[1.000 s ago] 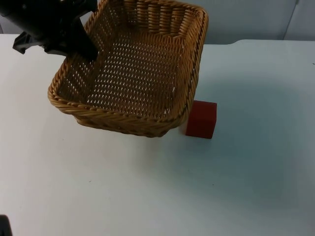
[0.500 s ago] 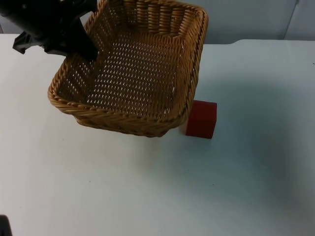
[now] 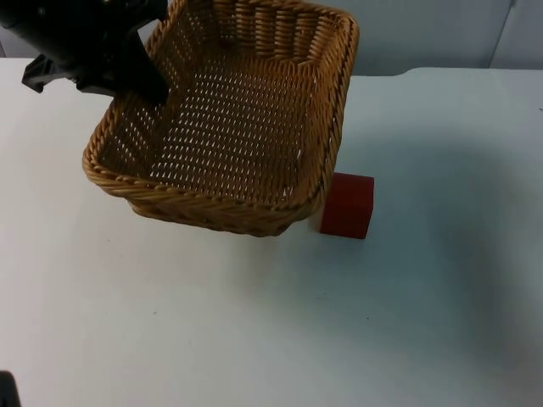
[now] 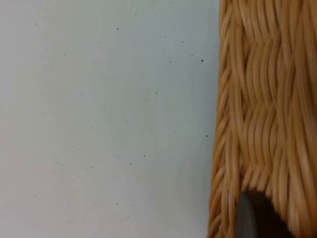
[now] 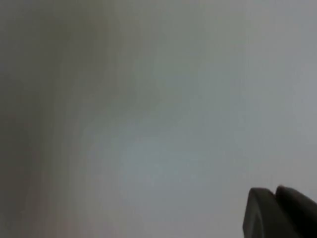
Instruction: Pick up the basket with the left hand and place the cube into the basket with the right hand.
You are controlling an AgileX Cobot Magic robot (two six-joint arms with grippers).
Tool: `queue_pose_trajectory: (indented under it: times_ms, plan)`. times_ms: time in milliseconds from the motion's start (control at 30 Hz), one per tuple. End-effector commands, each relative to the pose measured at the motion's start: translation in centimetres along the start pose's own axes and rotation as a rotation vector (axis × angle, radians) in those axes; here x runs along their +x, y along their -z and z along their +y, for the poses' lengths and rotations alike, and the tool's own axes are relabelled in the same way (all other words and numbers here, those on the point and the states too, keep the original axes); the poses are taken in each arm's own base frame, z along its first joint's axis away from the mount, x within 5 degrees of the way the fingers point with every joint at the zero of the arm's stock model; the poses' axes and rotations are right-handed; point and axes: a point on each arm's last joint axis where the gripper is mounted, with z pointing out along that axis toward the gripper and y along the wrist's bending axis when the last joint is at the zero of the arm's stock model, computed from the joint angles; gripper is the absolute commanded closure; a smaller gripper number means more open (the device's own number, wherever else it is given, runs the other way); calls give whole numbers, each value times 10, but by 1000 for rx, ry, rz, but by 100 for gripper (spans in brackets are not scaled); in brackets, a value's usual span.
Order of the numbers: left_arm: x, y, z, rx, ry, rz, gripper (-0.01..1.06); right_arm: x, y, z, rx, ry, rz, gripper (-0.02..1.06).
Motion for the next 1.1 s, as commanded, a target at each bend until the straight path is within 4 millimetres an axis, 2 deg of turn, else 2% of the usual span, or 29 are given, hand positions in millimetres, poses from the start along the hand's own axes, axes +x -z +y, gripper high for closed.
queue_pose_trajectory:
  times_ms: [0,67,100,133,167,267,300,400,433,467,533,633,700,933,1067]
  plan:
    - [-5,7,-8,24,9,-31,105,3,-10,3,42,47,54,93]
    - [-5,7,-8,24,9,-31,105,4,-23,10,48,122,74,79]
    - [-5,7,-8,24,9,-31,105,5,-29,15,41,167,69,69]
    - [-5,7,-8,24,9,-31,105,5,-29,15,41,167,69,69]
    - [-5,7,-8,24,9,-31,105,6,-35,26,20,231,52,51]
    - [-5,7,-8,24,9,-31,105,8,-38,55,-81,450,-22,21]
    - [-5,7,-8,24,9,-31,105,8,-38,55,-81,450,-22,21]
    - [-5,7,-8,24,9,-31,105,7,-35,91,-213,680,-141,5]
    - [-5,7,-8,24,9,-31,105,7,-32,102,-253,734,-191,2]
    - [-5,7,-8,24,9,-31,105,7,-32,102,-253,734,-191,2]
    - [-5,7,-8,24,9,-31,105,3,-31,116,-301,818,-293,2]
    - [-5,7,-8,24,9,-31,105,0,-29,126,-353,902,-382,2]
    - [-5,7,-8,24,9,-31,105,1,-28,128,-377,933,-390,2]
    - [-5,7,-8,24,9,-31,105,24,-24,151,-713,1135,-339,2]
    - [-5,7,-8,24,9,-31,105,24,-32,157,-736,1161,-347,2]
